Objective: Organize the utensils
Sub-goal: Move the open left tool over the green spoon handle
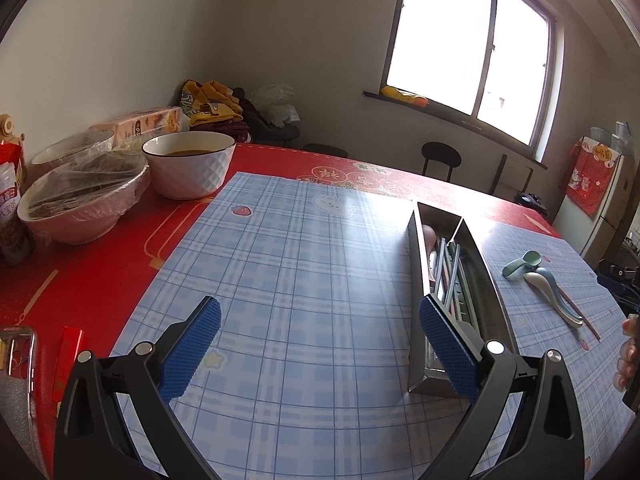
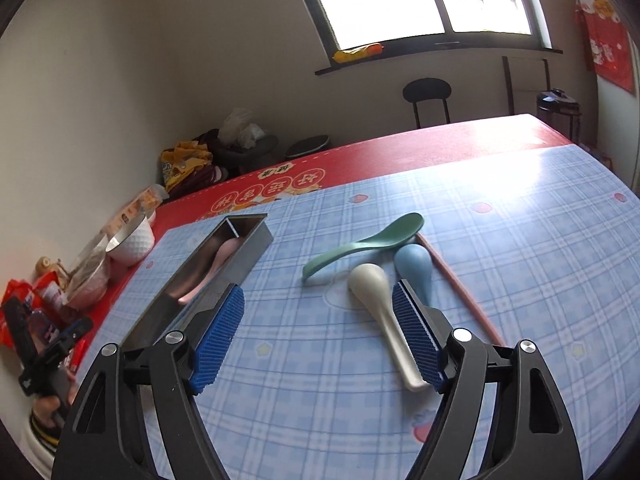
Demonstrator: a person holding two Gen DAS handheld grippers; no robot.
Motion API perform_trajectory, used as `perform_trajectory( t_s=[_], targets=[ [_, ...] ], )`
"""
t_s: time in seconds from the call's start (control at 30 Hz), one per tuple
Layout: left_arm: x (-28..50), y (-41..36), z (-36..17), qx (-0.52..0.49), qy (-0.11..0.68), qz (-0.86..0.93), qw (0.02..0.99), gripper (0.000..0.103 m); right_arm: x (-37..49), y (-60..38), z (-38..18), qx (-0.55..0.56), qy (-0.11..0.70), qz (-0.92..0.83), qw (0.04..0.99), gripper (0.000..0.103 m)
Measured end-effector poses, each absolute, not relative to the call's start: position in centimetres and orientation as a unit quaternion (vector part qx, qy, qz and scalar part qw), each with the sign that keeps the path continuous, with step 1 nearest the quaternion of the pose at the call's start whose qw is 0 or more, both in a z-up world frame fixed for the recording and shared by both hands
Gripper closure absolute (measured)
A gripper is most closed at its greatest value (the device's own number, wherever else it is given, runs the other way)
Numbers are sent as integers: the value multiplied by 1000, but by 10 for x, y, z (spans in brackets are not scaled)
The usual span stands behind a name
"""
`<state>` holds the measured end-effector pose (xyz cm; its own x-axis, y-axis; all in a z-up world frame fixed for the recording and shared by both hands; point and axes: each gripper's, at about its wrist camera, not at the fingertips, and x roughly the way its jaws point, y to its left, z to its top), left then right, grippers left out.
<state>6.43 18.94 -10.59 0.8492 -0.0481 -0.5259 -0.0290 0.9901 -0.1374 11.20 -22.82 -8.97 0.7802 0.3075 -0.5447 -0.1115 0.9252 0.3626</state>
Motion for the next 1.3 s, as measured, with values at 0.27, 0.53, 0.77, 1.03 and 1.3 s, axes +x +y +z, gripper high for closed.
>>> perform_trajectory(
  t_s=[0.27,0.53,0.77,1.03,1.3],
  targets=[
    [59,139,-64,-52,252,-19,966,6,110,-292,-103,186,303,78,931,29],
    [99,16,-31,58,255,-155,953,19,129,-315,-108,204,301,67,929,29],
    [172,-84,-62,181,325,-227,900,59,146,-331,-121,231,301,54,924,29],
    [227,-135,-105,254,374,-283,846,66,150,-355,-144,293,319,64,899,29],
    [250,-152,-129,277,401,-301,820,80,152,-346,-143,275,321,75,903,29]
  ],
)
